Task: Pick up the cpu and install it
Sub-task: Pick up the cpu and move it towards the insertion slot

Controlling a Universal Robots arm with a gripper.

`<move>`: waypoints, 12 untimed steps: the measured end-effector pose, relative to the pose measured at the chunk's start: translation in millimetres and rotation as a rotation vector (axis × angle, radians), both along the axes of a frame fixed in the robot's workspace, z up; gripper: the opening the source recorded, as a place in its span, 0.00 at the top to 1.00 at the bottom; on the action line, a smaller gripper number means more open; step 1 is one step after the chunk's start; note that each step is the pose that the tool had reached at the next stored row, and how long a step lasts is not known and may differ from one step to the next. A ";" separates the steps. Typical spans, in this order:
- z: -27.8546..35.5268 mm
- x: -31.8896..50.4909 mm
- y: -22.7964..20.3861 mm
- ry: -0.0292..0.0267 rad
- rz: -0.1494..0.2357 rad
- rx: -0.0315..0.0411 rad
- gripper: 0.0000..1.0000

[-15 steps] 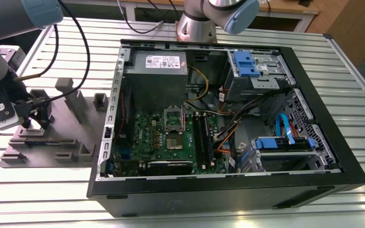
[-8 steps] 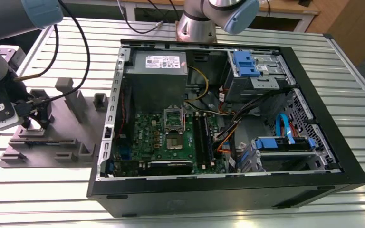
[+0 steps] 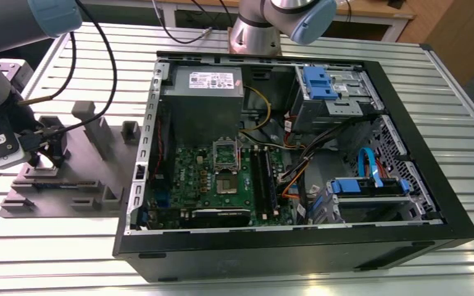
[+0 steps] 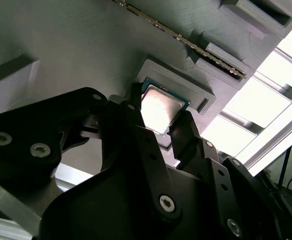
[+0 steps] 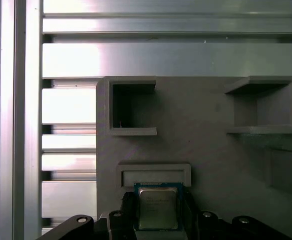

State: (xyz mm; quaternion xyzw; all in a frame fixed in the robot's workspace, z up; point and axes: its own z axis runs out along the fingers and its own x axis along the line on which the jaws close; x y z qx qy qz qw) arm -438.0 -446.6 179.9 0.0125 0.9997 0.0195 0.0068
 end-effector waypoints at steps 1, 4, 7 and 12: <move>0.0 0.0 0.0 0.0000 0.000 0.0000 0.53; 0.0 -0.2 0.1 0.0004 0.000 0.0000 0.53; -0.1 -0.1 0.1 0.0001 0.000 0.0000 0.53; 4.5 0.2 0.2 -0.0022 0.000 0.0014 0.53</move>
